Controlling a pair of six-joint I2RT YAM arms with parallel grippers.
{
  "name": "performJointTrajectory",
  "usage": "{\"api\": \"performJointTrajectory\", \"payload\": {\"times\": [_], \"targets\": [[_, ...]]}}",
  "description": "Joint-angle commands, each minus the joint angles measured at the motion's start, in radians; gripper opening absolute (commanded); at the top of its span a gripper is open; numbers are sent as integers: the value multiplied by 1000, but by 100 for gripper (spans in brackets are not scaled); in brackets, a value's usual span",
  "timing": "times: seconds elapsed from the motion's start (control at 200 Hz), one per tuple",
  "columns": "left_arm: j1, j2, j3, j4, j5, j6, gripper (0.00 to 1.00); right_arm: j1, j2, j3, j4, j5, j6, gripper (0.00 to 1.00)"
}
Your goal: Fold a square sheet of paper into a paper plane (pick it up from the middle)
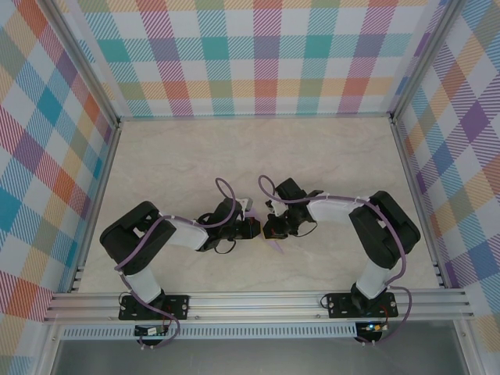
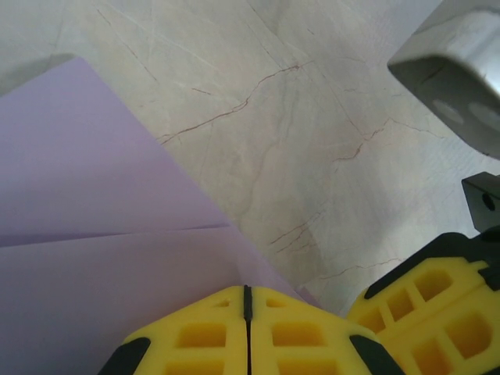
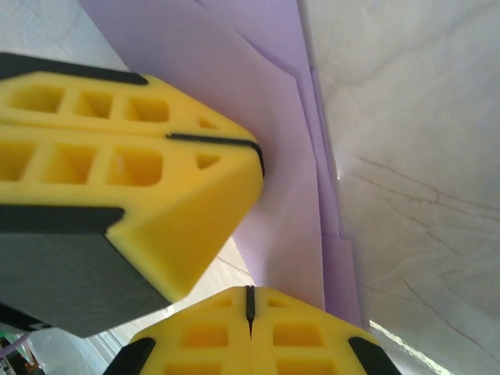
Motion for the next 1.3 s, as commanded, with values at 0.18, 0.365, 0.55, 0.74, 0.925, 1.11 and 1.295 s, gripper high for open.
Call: {"api": "performJointTrajectory", "payload": {"times": [0.18, 0.365, 0.55, 0.74, 0.925, 1.11, 1.295], "targets": [[-3, -6, -12, -150, -133, 34, 5, 8, -34, -64, -106, 29, -89, 0], [-1, -18, -7, -188, -172, 37, 4, 8, -57, -107, -118, 36, -88, 0], [0, -18, 8, -210, -187, 46, 4, 8, -105, -159, -133, 47, -82, 0], [2, -14, 21, -221, -187, 56, 4, 5, -154, -232, -116, 52, -37, 0], [5, -13, 43, -231, -168, 67, 5, 1, -196, -278, -81, 41, 7, 0], [5, -9, 71, -235, -141, 75, 6, -8, -278, -304, 12, -7, 72, 0], [4, 1, 90, -255, -148, 91, 5, -9, -285, -220, 102, -9, 123, 0]]}}
